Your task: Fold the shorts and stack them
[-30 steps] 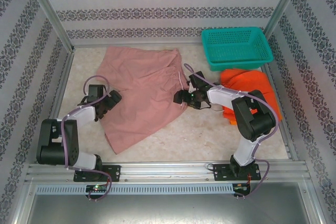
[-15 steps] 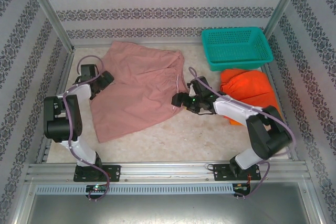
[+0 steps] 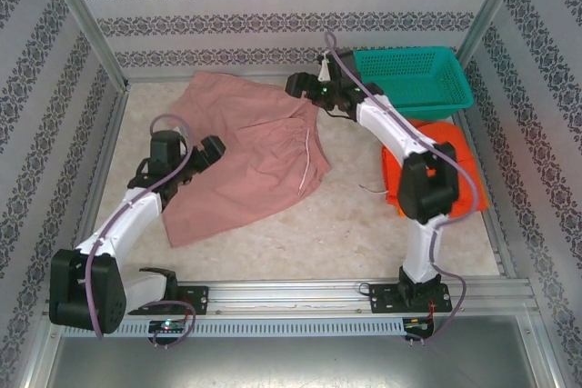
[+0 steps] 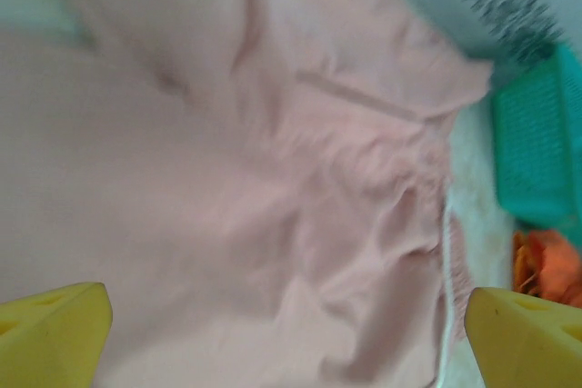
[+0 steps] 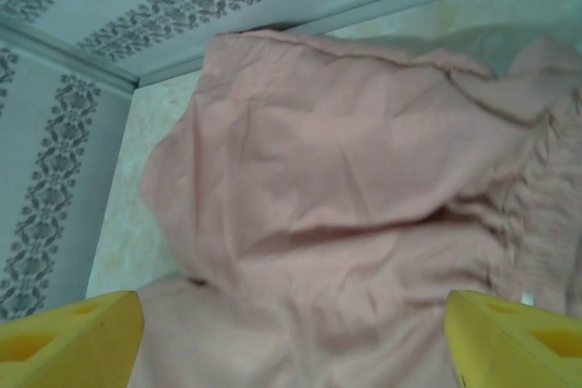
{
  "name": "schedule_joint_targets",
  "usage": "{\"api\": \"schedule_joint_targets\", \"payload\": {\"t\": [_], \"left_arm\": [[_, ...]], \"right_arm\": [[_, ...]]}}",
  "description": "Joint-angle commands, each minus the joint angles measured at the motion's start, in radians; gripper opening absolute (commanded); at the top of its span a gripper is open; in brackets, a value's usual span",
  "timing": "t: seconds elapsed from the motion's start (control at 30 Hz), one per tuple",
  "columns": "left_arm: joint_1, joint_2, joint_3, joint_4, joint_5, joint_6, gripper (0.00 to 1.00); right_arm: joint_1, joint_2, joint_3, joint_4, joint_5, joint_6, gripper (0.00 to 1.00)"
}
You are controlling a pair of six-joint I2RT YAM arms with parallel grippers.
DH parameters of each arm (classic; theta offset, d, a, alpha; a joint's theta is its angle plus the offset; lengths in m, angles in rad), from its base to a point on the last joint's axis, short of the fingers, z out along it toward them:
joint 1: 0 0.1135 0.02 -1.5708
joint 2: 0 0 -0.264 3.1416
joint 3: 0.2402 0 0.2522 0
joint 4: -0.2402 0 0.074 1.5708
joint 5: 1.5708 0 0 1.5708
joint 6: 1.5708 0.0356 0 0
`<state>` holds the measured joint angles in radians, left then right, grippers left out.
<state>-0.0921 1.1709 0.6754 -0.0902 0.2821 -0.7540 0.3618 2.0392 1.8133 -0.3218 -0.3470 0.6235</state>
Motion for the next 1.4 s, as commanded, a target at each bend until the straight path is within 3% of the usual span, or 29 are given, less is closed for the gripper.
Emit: {"api": "schedule_joint_targets", "payload": {"t": [0.0,0.3,0.53,0.7,0.83,0.97,1.2,1.37], "left_arm": [[-0.011,-0.041,-0.109,-0.012,-0.038,-0.080,1.00],[-0.018,-0.085,-0.248,-0.051,-0.143,-0.076,1.00],[0.002,-0.055,-0.280,-0.032,-0.160,-0.060,1.00],[0.049,-0.094,-0.214,-0.084,-0.132,-0.014,1.00],[0.055,-0.226,-0.107,-0.264,-0.202,-0.002,1.00],[0.076,-0.321,-0.043,-0.470,-0.250,-0.076,1.00],[0.103,-0.459,-0.099,-0.698,-0.202,-0.259,0.99],[0.103,-0.527,-0.148,-0.811,-0.191,-0.381,0.89]], "right_arm": [[-0.015,0.179,0.192,-0.066,-0.033,-0.024,0.85],[-0.035,0.625,0.725,-0.190,0.022,0.044,0.80],[-0.056,0.677,0.702,-0.256,0.260,0.131,0.78],[-0.061,0.652,0.687,-0.329,0.344,0.145,0.82],[-0.062,0.600,0.686,-0.306,0.287,0.119,0.84],[-0.031,0.454,0.613,-0.225,0.241,0.047,0.85],[0.059,0.083,0.351,-0.110,0.252,-0.155,0.87],[0.104,-0.181,0.084,-0.019,0.232,-0.284,0.89]]}}
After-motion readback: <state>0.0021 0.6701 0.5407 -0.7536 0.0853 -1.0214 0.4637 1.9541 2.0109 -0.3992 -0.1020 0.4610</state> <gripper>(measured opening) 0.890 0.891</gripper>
